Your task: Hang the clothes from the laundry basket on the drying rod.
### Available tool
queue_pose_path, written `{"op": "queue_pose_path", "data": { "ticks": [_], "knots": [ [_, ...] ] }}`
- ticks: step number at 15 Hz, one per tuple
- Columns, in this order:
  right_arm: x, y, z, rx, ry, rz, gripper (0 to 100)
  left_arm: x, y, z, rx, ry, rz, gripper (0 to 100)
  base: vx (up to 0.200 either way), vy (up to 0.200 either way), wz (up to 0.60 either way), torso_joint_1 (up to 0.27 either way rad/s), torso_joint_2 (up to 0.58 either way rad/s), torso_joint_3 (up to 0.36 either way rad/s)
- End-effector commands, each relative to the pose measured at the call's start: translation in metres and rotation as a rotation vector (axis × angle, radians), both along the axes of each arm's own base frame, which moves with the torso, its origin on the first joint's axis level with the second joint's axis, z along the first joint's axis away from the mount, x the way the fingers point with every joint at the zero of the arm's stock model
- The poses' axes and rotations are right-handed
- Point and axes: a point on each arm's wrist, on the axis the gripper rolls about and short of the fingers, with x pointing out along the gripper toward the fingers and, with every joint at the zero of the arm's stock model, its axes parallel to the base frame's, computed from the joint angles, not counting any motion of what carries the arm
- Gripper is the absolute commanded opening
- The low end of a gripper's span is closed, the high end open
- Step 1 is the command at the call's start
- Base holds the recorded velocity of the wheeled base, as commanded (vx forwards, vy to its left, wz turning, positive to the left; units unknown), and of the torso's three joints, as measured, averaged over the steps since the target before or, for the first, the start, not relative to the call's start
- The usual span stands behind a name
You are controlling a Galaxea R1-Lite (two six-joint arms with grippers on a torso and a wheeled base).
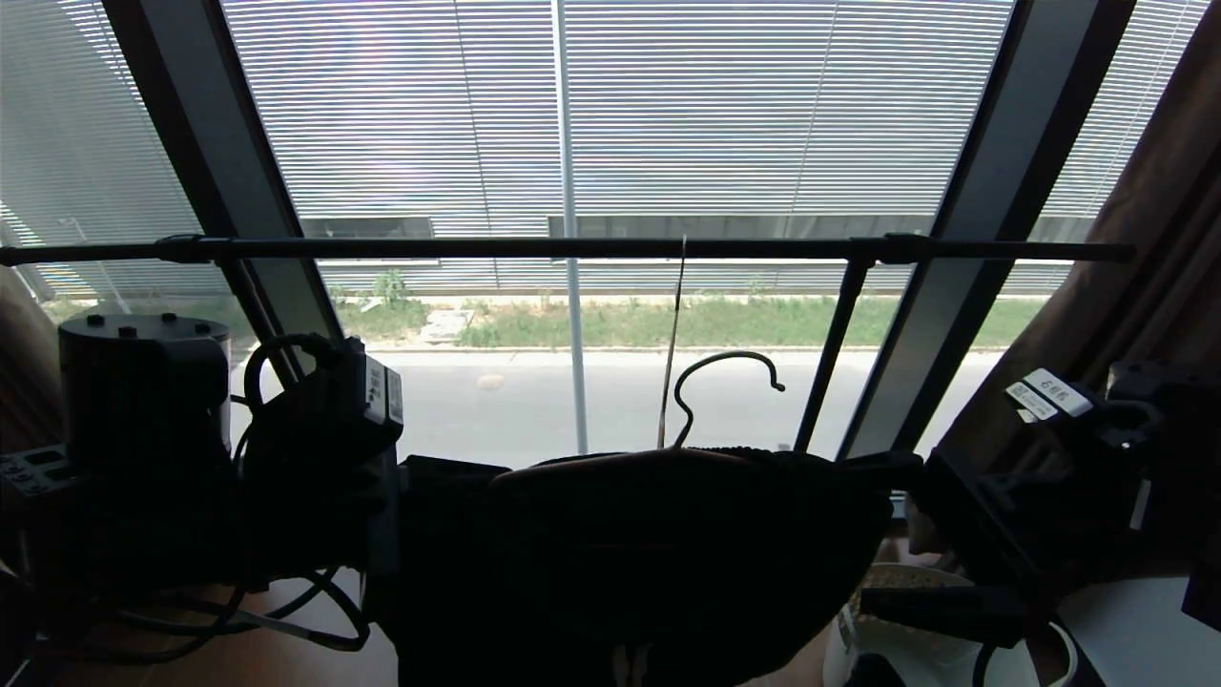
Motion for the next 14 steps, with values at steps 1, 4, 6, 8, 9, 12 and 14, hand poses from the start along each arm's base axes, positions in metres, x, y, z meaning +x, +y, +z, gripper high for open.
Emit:
{"op": "queue_pose_path", "data": {
  "ticks": [1,4,6,8,9,12,14],
  "knots": [
    [0.0,0.0,0.0,0.0,-0.011,-0.009,100,-0.007,0.012,0.006,-0.023,-0.007,0.043,0,0.0,0.0,0.0,0.0,0.0,0.0],
    [0.01,0.001,-0.008,-0.025,0.002,-0.068,100,-0.013,0.024,0.01,-0.077,0.031,0.032,0,0.0,0.0,0.0,0.0,0.0,0.0],
    [0.016,0.0,-0.013,-0.019,-0.023,-0.082,100,-0.015,0.033,0.01,-0.093,0.036,0.043,0,0.0,0.0,0.0,0.0,0.0,0.0],
    [0.022,-0.002,-0.019,-0.019,-0.02,-0.096,100,-0.019,0.038,0.011,-0.122,0.062,0.037,0,0.0,0.0,0.0,0.0,0.0,0.0],
    [0.025,-0.004,-0.021,-0.018,-0.017,-0.106,100,-0.02,0.038,0.012,-0.135,0.07,0.018,0,0.0,0.0,0.0,0.0,0.0,0.0],
    [0.029,-0.006,-0.026,-0.016,-0.028,-0.115,100,-0.021,0.039,0.014,-0.141,0.069,0.013,0,0.0,0.0,0.0,0.0,0.0,0.0],
    [0.031,-0.006,-0.028,-0.017,-0.022,-0.117,100,-0.022,0.043,0.018,-0.155,0.067,0.034,0,0.0,0.0,0.0,0.0,0.0,0.0]
  ]
}}
